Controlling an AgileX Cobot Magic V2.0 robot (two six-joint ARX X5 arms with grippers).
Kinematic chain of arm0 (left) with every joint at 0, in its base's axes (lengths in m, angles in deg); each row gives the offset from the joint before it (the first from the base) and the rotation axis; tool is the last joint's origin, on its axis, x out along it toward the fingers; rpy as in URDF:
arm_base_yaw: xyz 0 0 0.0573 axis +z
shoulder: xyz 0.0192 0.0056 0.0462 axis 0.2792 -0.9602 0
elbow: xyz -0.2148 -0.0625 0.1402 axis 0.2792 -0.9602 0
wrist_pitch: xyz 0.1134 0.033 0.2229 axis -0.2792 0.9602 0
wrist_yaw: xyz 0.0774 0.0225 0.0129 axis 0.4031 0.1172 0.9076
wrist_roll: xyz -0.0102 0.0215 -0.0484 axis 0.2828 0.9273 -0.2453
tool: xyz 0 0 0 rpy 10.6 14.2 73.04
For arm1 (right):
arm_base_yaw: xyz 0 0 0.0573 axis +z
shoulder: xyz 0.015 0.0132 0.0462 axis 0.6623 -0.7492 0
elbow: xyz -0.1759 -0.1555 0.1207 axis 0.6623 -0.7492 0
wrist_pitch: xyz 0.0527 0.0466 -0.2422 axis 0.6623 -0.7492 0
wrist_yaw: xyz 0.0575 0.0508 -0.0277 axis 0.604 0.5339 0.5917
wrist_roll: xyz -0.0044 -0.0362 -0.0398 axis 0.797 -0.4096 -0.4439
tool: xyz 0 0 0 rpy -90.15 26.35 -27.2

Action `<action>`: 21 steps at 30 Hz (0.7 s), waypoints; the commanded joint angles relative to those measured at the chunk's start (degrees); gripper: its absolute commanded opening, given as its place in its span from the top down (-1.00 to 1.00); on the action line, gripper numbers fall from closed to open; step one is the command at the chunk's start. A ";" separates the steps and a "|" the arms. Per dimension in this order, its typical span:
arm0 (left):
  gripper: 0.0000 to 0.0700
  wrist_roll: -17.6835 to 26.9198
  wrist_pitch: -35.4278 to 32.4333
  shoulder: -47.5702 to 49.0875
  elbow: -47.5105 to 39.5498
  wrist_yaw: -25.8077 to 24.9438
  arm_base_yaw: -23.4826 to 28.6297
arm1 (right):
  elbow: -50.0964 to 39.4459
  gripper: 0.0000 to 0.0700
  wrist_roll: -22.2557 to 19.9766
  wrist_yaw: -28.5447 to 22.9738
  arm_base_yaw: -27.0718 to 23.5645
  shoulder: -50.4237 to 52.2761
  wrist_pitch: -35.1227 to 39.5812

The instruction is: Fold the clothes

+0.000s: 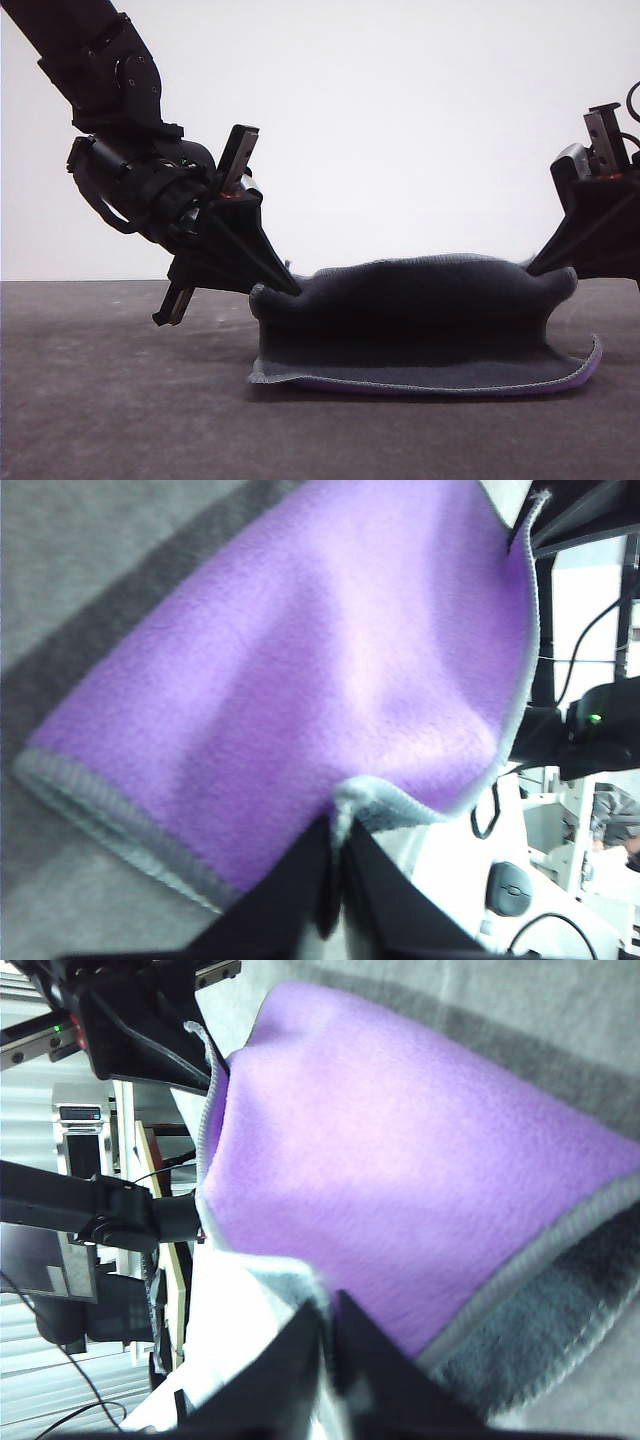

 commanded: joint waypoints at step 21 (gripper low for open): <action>-0.05 3.78 7.66 1.82 5.73 -0.20 2.42 | 1.18 -0.28 -1.52 0.42 -5.10 3.88 -2.13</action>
